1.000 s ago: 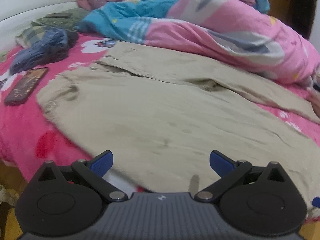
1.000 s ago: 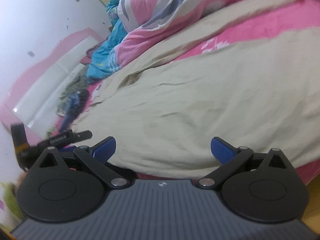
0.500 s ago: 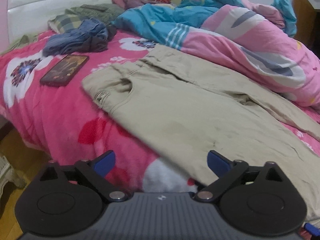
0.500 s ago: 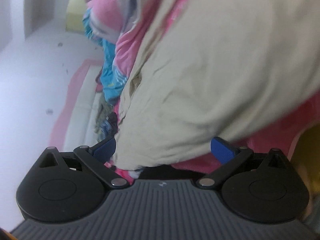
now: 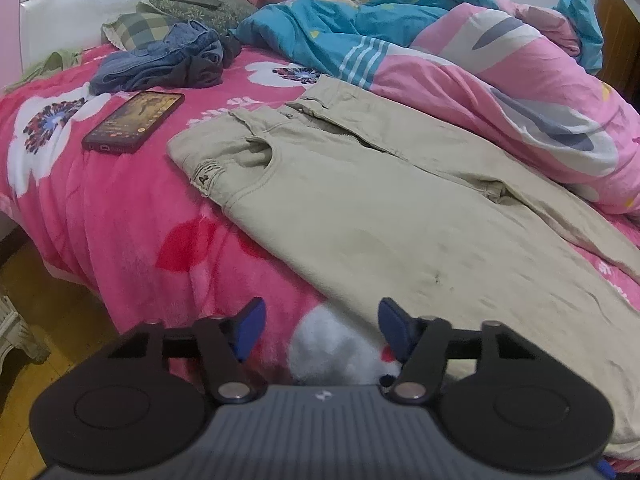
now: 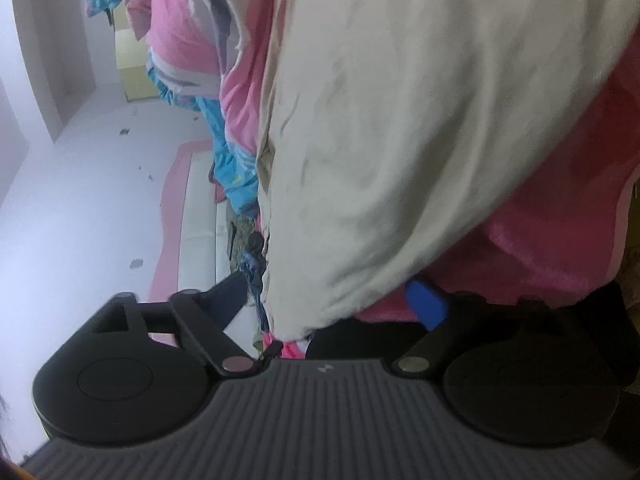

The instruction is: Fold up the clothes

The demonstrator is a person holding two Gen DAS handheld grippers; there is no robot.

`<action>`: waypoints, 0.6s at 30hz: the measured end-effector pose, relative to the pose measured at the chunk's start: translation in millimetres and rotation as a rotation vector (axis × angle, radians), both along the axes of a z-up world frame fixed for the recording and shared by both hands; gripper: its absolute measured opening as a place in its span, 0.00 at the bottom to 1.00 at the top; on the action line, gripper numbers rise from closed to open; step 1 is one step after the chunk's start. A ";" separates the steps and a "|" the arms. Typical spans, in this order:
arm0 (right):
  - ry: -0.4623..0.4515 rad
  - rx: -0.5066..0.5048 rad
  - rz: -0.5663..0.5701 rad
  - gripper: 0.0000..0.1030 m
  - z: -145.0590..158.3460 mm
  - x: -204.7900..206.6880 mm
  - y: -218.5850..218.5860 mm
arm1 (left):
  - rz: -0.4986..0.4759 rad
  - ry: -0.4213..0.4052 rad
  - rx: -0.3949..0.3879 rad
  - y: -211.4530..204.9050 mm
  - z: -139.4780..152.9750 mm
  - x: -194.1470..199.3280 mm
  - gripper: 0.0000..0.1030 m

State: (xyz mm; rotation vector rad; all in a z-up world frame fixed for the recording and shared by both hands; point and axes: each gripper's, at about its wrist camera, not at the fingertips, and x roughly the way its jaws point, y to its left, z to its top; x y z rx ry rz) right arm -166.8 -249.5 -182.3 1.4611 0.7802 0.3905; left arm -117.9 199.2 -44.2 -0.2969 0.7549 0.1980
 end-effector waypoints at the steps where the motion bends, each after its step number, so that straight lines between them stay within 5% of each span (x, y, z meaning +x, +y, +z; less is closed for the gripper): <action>1: 0.005 0.006 -0.004 0.65 -2.7 0.8 0.7 | 0.003 -0.002 -0.005 1.6 -0.7 -0.5 0.48; 8: -0.045 0.021 -0.013 0.30 -1.1 -1.3 4.7 | 0.029 -0.026 -0.047 13.2 -3.2 -0.2 0.45; 13: -0.076 -0.019 -0.022 0.15 5.3 2.1 3.9 | 0.066 -0.047 -0.130 28.1 -6.5 4.3 0.45; 18: -0.134 -0.093 -0.016 0.09 24.2 6.3 4.7 | 0.140 -0.082 -0.229 54.4 -9.7 11.5 0.45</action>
